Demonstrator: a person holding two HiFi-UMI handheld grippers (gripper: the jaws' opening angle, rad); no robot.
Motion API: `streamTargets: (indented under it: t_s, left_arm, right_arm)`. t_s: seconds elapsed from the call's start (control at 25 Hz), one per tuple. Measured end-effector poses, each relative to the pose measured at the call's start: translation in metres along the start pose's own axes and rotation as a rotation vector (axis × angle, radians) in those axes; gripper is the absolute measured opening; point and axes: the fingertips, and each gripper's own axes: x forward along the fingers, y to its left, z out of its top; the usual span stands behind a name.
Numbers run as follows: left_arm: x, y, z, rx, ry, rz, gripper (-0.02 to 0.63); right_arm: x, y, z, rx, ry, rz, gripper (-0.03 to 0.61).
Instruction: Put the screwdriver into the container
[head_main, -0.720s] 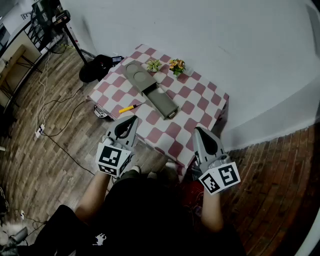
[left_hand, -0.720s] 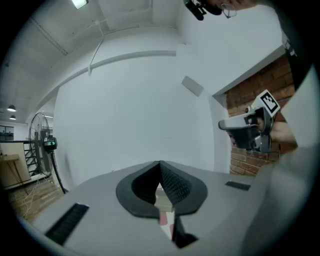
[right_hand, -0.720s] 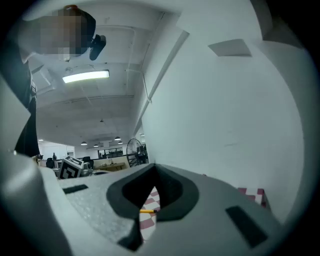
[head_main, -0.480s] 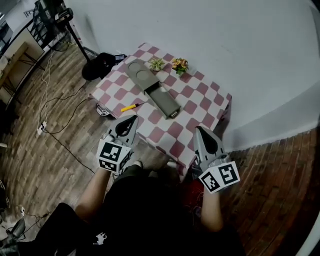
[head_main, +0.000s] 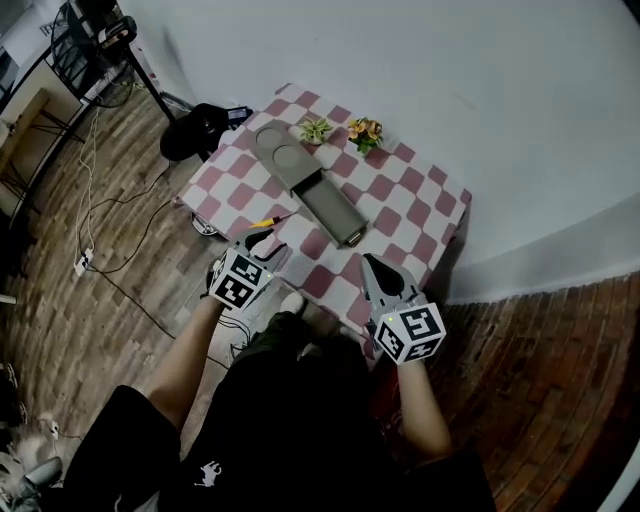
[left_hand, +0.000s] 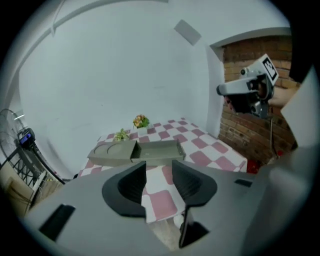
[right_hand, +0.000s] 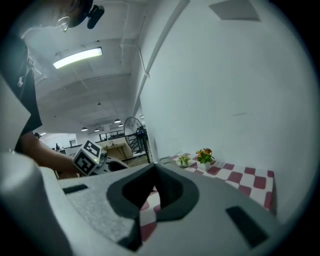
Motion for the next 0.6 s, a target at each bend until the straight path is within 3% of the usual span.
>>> streamTargets:
  t_s: [0.32,0.6]
  left_arm:
    - [0.082,0.05,-0.066,0.106,0.234,-0.094,0.173]
    - [0.119,0.069,-0.102,0.155,0.342,-0.191,0.169]
  right_arm:
    - [0.074,-0.014,-0.031,-0.003,0.1,-0.011,0.002]
    - [0.123,-0.025,-0.055,0.021,0.207,-0.047,0.002]
